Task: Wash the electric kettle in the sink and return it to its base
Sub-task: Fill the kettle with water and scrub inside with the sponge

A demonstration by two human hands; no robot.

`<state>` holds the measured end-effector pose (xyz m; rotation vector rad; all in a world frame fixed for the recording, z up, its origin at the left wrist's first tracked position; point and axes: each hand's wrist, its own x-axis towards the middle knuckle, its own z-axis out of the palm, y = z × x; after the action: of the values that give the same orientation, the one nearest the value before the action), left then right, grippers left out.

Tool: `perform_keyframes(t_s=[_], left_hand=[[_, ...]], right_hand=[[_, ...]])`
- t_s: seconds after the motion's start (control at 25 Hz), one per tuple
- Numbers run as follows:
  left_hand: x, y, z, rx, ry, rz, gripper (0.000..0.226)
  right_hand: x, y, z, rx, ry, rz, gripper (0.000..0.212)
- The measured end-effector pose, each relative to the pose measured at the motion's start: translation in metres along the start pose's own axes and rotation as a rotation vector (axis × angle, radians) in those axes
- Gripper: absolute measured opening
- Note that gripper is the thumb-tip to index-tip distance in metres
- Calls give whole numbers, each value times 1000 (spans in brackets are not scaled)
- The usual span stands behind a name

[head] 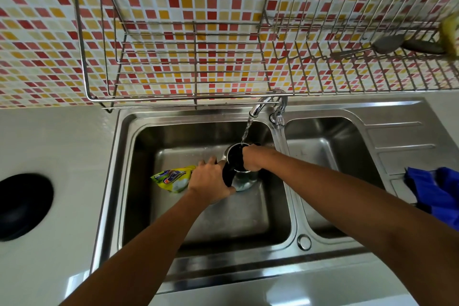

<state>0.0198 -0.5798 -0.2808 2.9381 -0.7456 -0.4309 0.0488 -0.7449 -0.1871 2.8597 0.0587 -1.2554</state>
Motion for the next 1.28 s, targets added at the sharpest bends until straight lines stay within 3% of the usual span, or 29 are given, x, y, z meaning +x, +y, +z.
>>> perform_keyframes(t_s=[0.12,0.32,0.4,0.48,0.6,0.72,0.8,0.88,0.96,1.04,1.16,1.28], left_hand=[[-1,0,-3,15,4,19,82],[1,1,1,6,-10,-3,85],[2,1,2,9,-26,-13,86],[3,2,2,9,-31,-22,87],[-1,5,-3,18,-20,-14,88],[-4,7,-10,46,5,3,87],[-7,8,-14,75,14,26,85],[-6,7,-13,80,5,37,83],[-4,7,-11,69,-1,31,86],[-2,5,-7,47,-7,8,88],[0,3,-2,41,-28,4,85],[3,1,-3,55,-43,16,86]], right_hand=[[3,-5,0,119,-70,-40,16],[-2,-13,18,112,195,-2,34],[-2,-8,13,116,174,91,41],[1,-2,5,236,47,134,40],[-7,-5,9,918,-75,236,17],[-17,-1,27,1806,-102,357,20],[-28,5,34,2614,-196,334,22],[-44,6,34,3214,-260,172,24],[-52,-5,36,3470,-290,77,21],[-38,-17,42,3586,-202,125,21],[-9,-20,38,3579,-24,302,24],[-8,-20,35,3390,8,236,26]])
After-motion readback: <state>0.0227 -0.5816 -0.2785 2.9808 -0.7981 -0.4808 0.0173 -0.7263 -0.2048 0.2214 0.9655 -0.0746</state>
